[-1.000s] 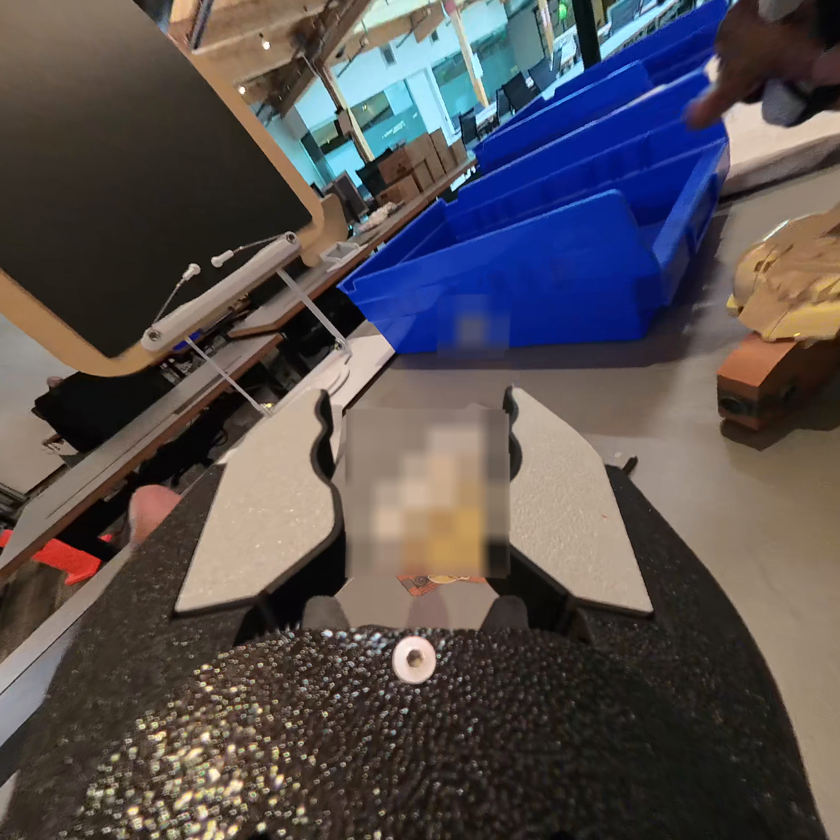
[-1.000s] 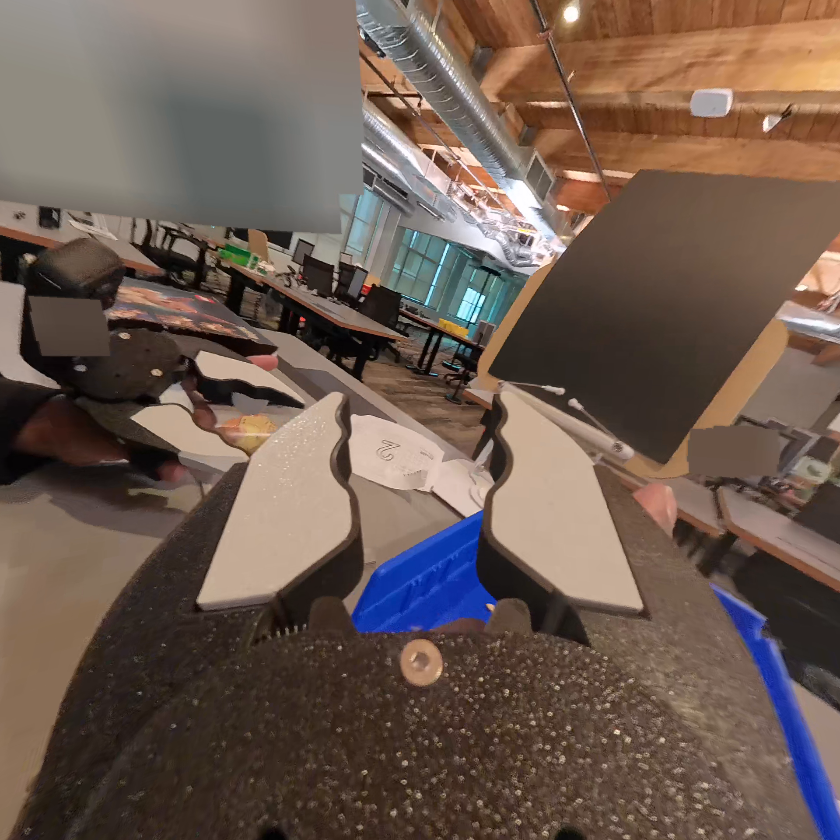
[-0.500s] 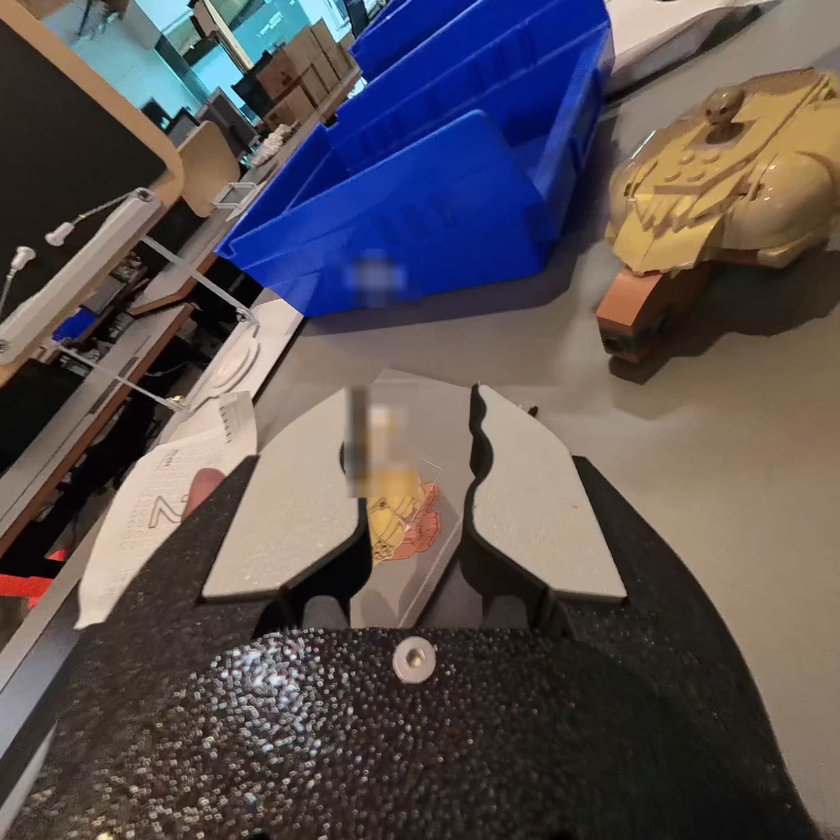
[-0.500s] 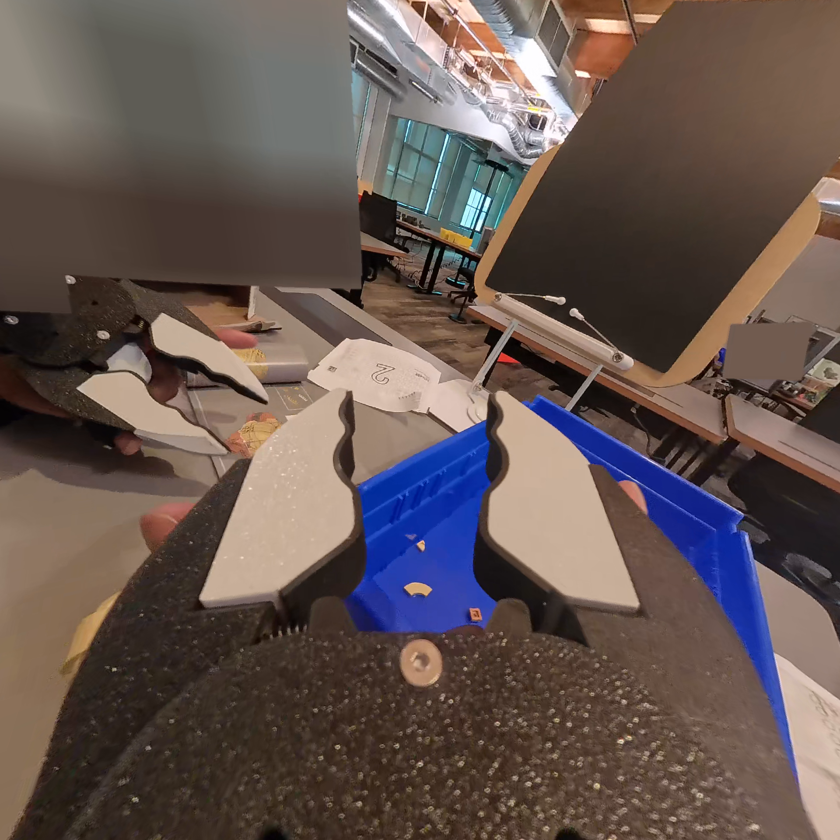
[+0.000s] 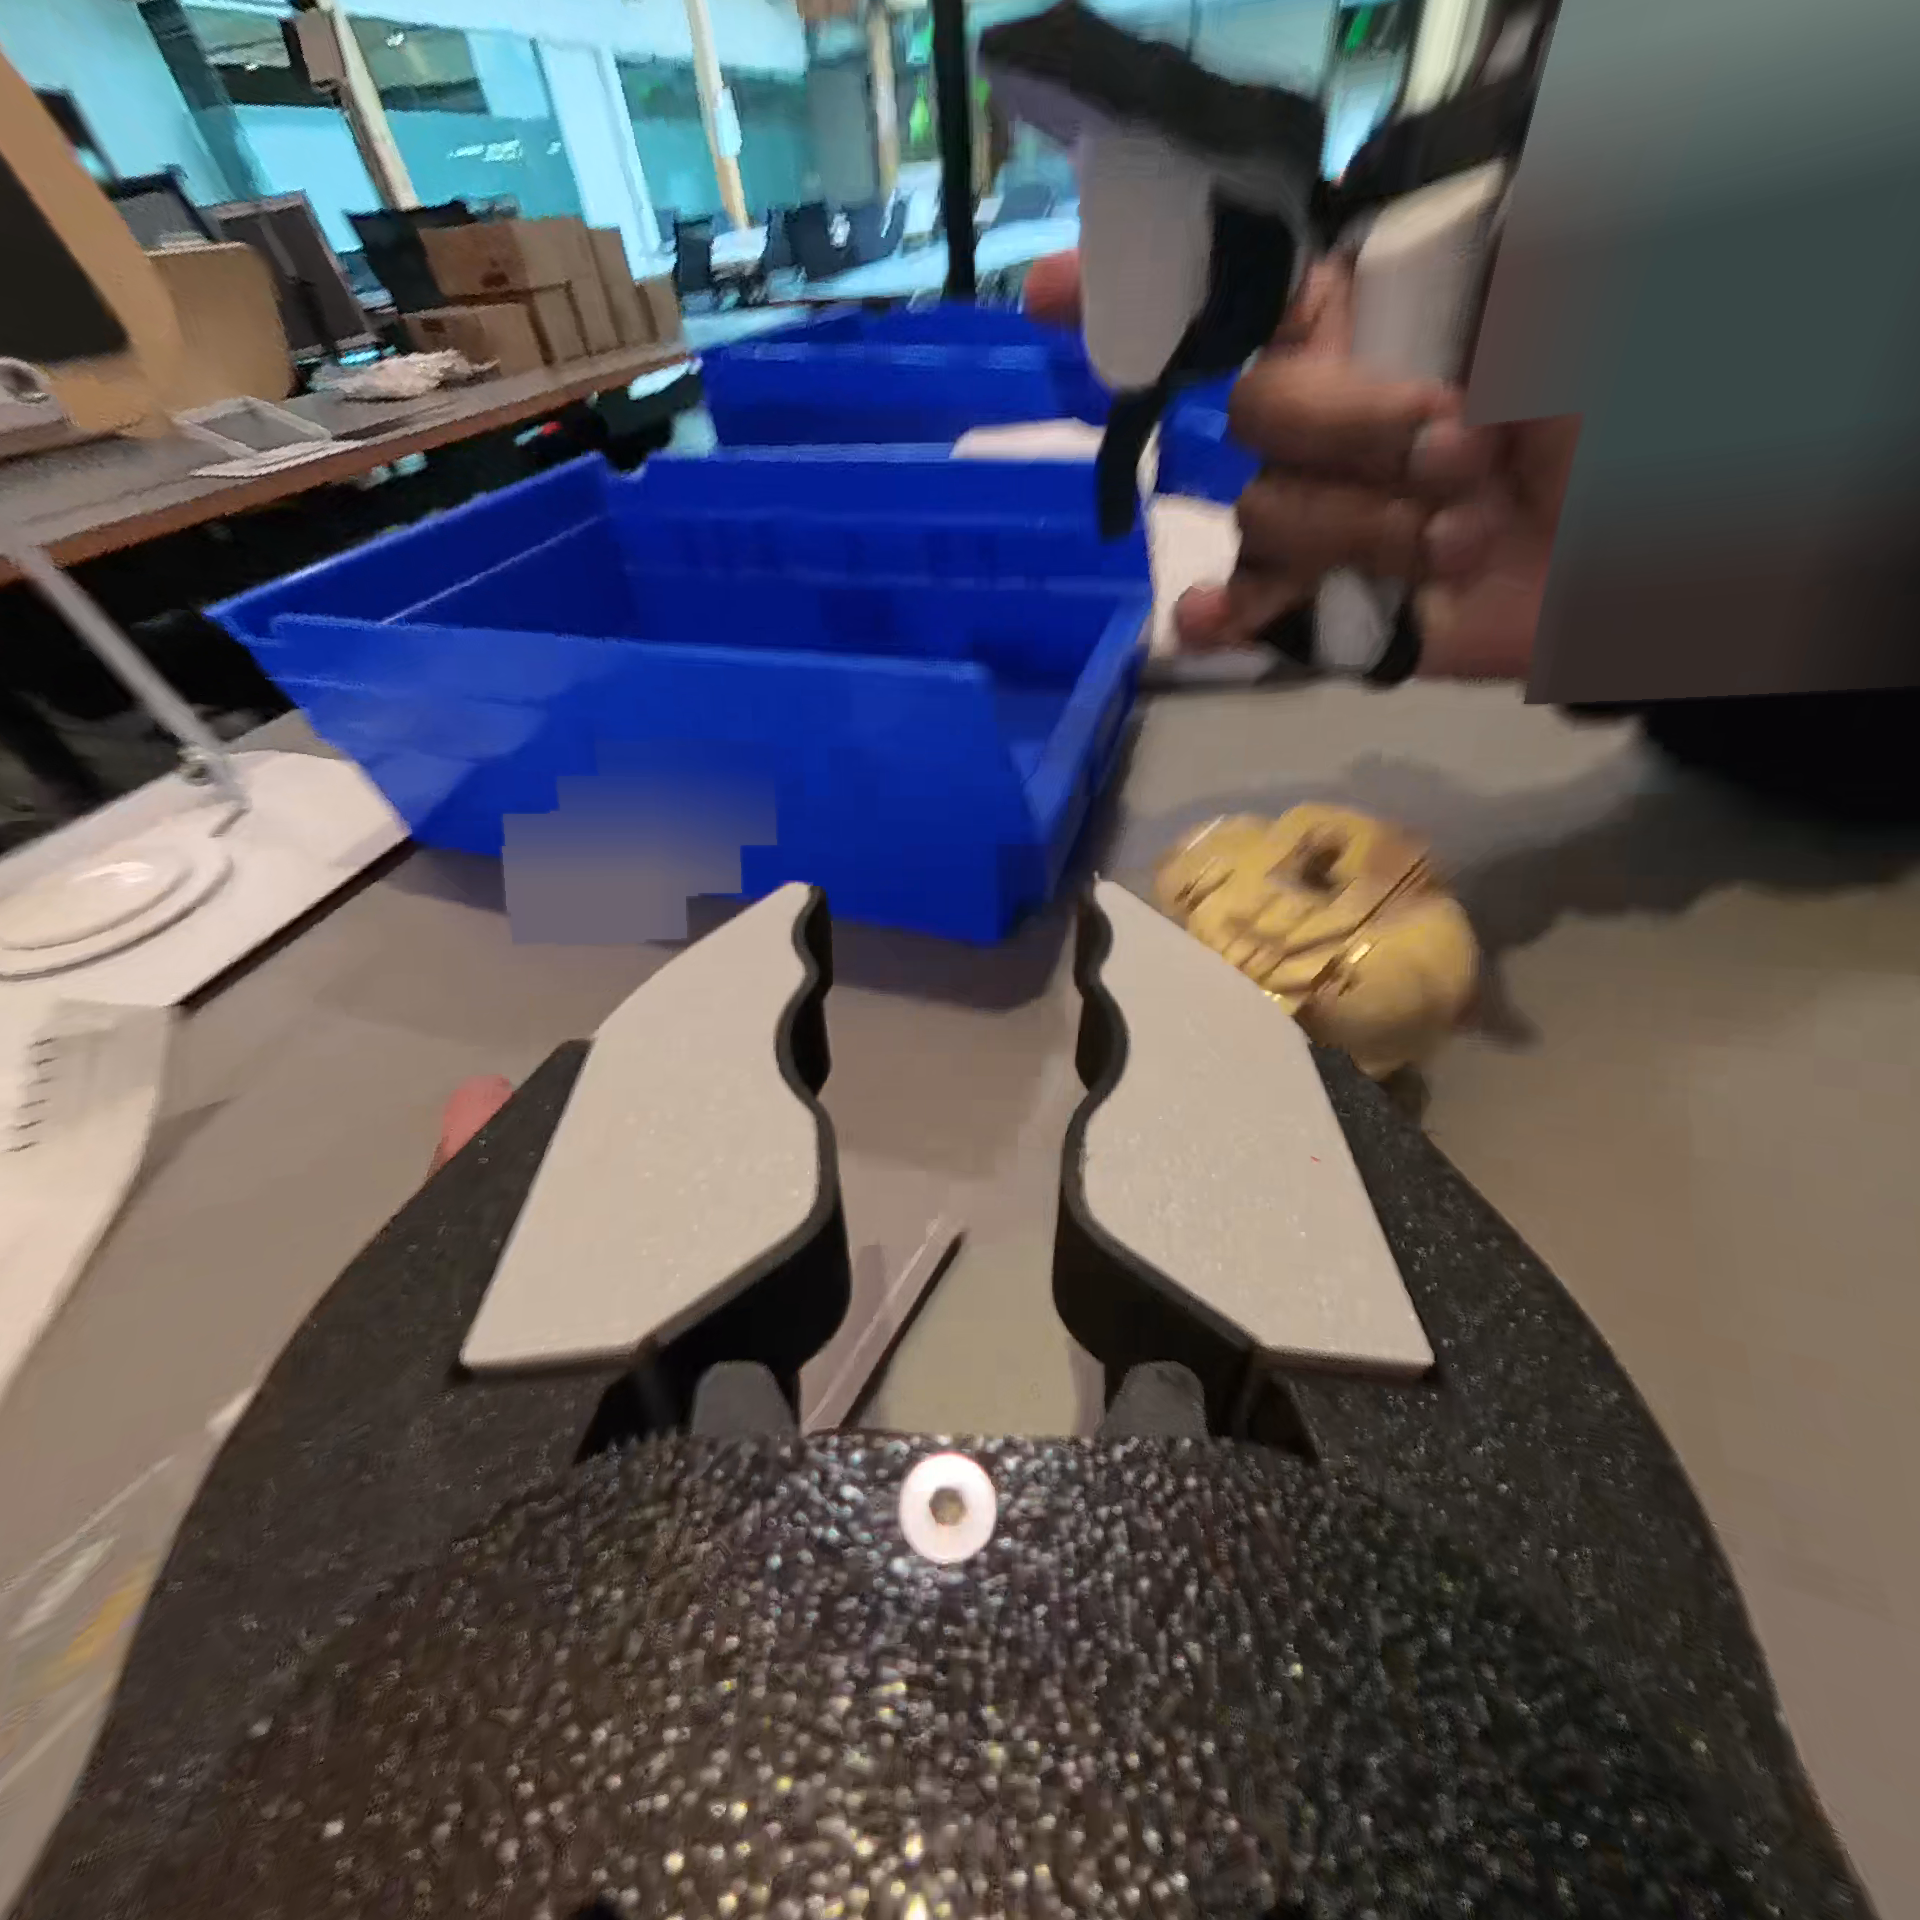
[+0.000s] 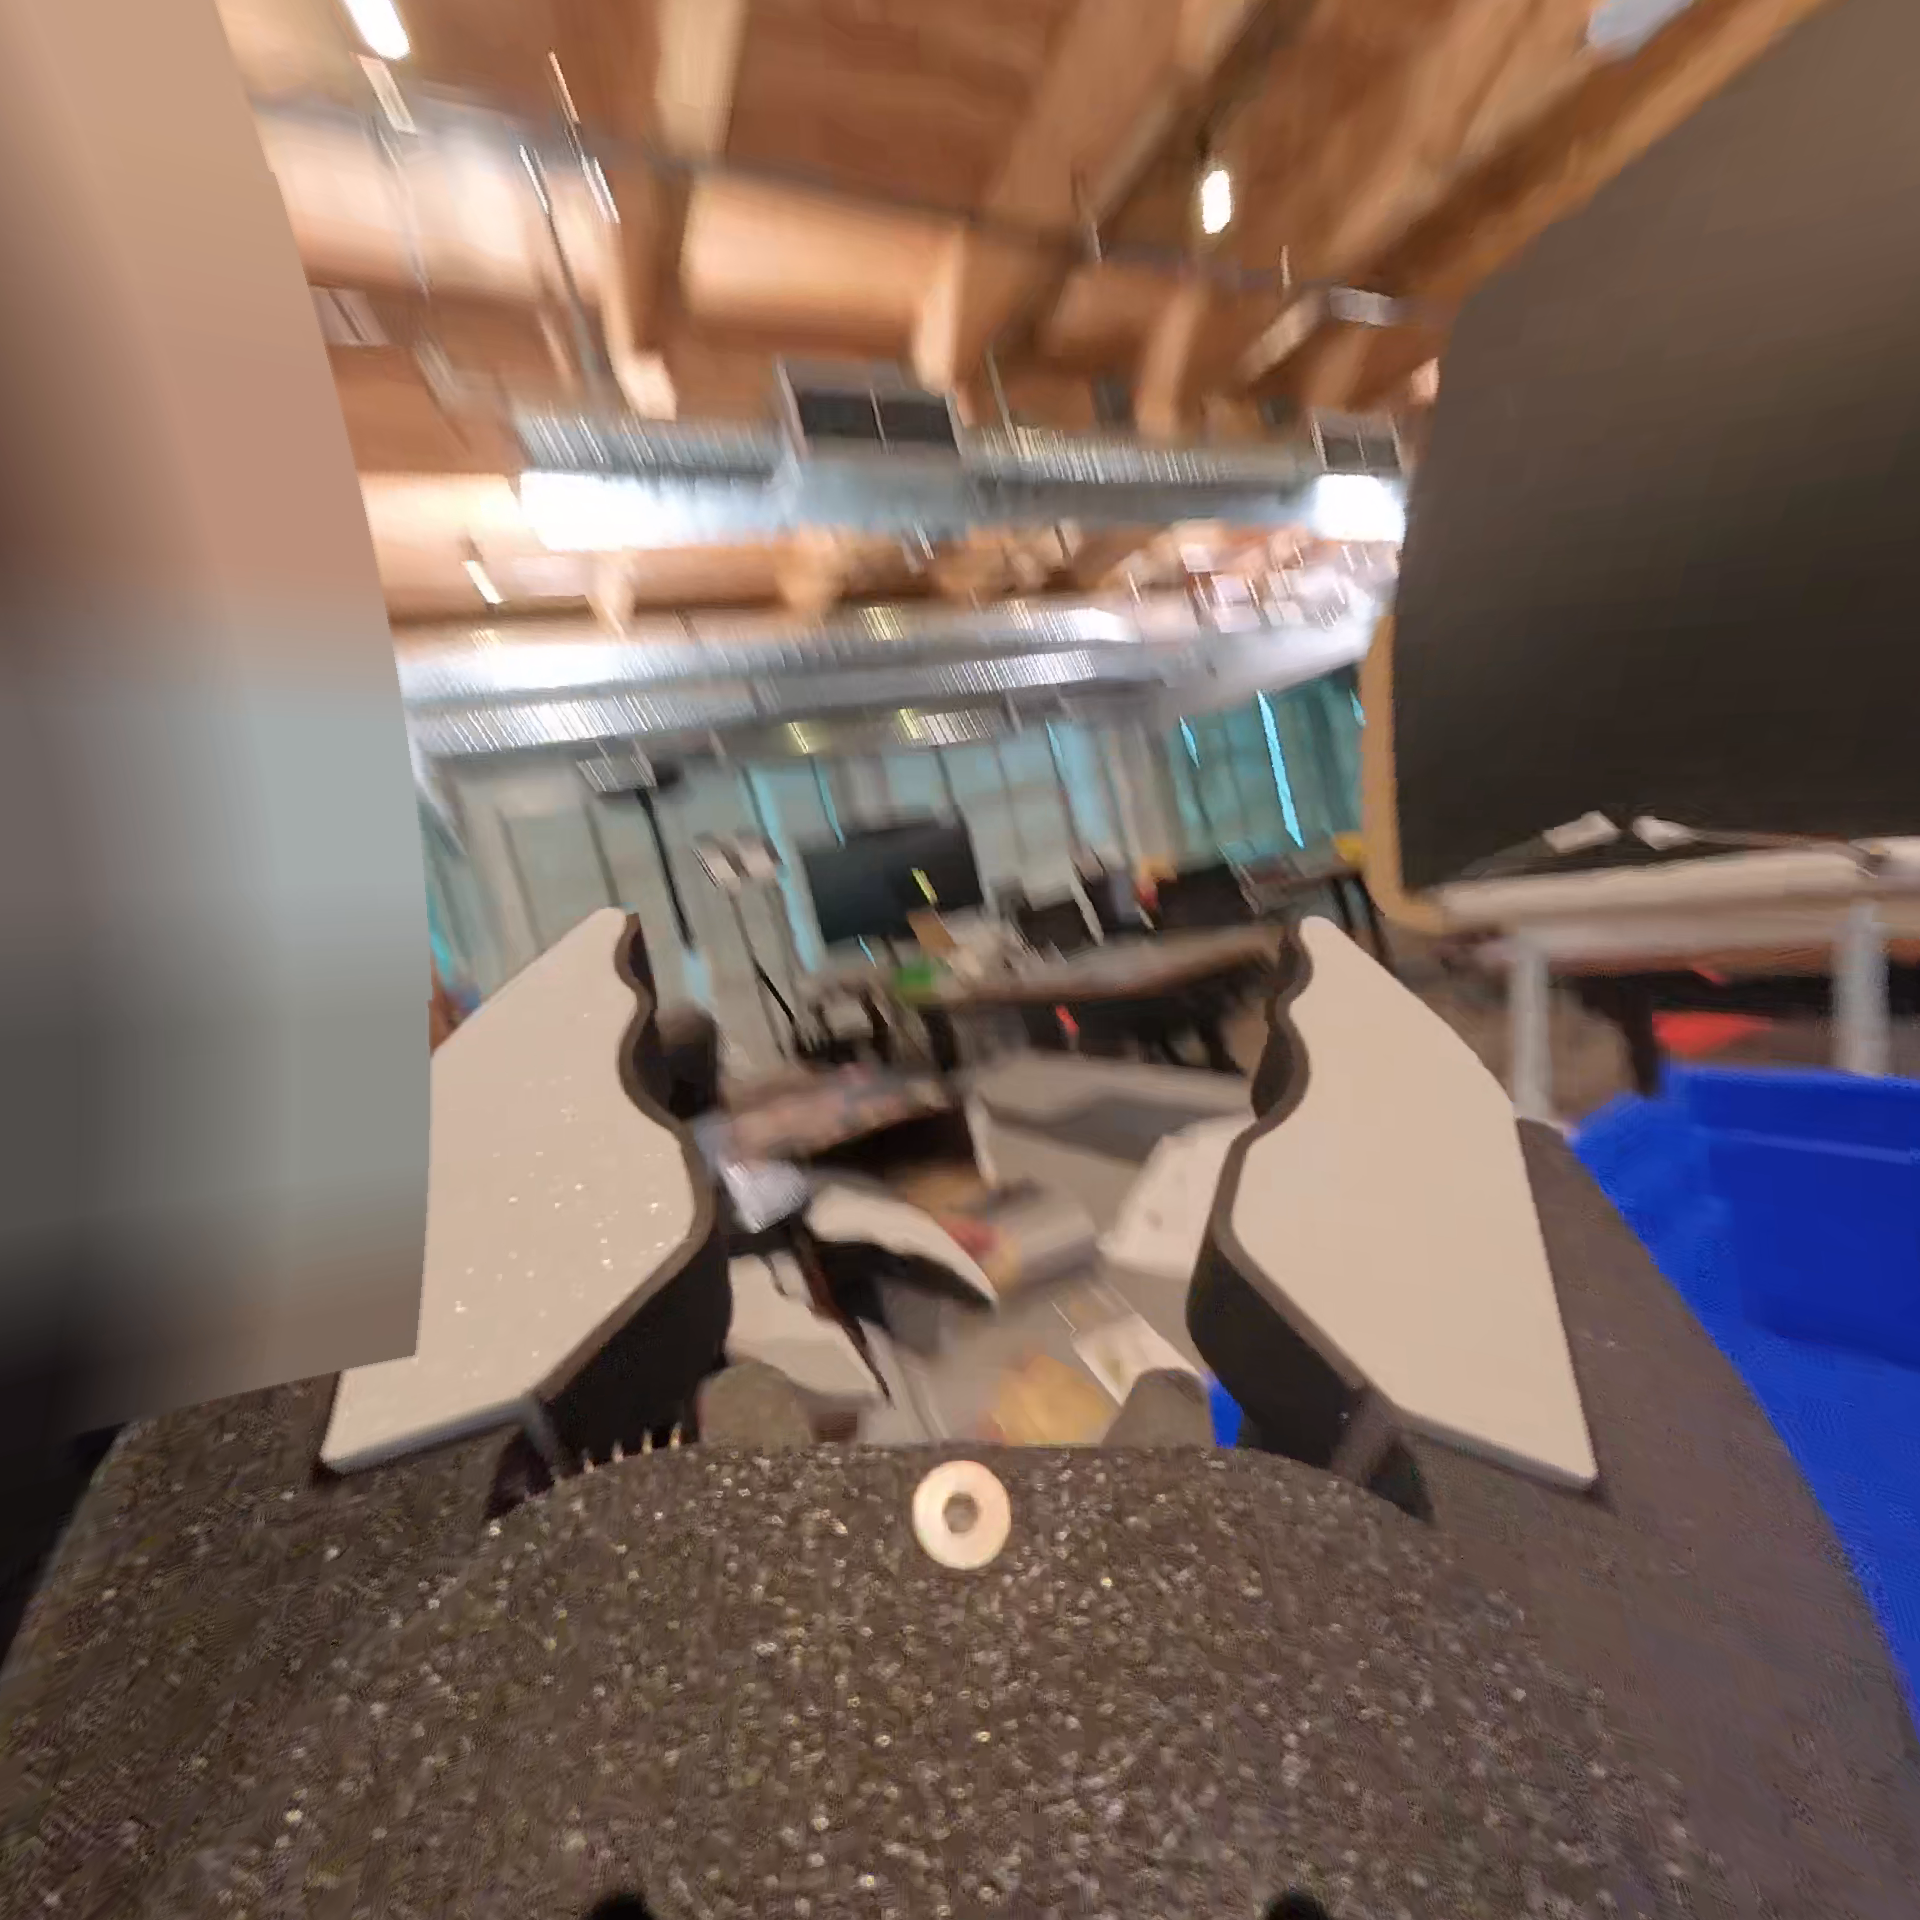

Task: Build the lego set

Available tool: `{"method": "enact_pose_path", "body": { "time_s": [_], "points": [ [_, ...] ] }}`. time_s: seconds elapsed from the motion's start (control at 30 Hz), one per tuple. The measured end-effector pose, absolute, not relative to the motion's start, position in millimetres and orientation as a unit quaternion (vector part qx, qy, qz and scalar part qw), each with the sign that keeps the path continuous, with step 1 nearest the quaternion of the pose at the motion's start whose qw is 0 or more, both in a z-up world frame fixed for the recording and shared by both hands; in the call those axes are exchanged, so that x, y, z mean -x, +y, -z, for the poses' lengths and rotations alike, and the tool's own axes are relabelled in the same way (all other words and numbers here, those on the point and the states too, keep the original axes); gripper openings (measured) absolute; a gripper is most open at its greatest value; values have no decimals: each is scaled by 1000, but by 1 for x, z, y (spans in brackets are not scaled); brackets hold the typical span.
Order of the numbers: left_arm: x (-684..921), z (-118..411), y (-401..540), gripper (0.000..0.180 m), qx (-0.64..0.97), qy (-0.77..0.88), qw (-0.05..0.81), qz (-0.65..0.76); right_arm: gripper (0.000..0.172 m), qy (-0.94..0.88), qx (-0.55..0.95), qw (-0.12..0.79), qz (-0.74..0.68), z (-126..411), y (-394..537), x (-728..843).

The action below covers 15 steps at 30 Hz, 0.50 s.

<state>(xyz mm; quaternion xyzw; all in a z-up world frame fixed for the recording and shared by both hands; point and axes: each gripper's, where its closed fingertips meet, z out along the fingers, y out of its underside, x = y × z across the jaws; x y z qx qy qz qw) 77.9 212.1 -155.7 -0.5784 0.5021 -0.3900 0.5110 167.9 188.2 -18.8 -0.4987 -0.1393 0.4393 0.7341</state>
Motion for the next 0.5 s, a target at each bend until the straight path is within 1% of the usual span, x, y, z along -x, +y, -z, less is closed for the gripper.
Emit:
{"method": "enact_pose_path", "body": {
  "time_s": [0.07, 0.13, 0.2, 0.27, 0.33, 0.4, 0.5],
  "points": [
    [-86, 129, 198, 44, 552, 458, 498, 486, 116, -93, 419, 736, -524, -5, 175, -173],
    [-91, 96, 188, 44, 510, 395, 504, 575, 126, -52, 363, 706, -605, -20, 167, -172],
    [-94, 69, 176, 43, 462, 337, 491, 657, 128, -29, 329, 695, -638, -27, 162, -165],
    [-104, 59, 165, 44, 443, 305, 468, 701, 129, -23, 311, 696, -647, -30, 157, -154],
    [-117, 64, 156, 41, 453, 313, 463, 694, 131, -8, 286, 703, -651, -34, 153, -150],
    [-127, 78, 149, 40, 476, 345, 480, 651, 130, 1, 273, 713, -645, -37, 149, -149],
    [-122, 81, 134, 31, 455, 401, 502, 616, 132, -15, 278, 710, -647, -41, 141, -142]
  ]
}}
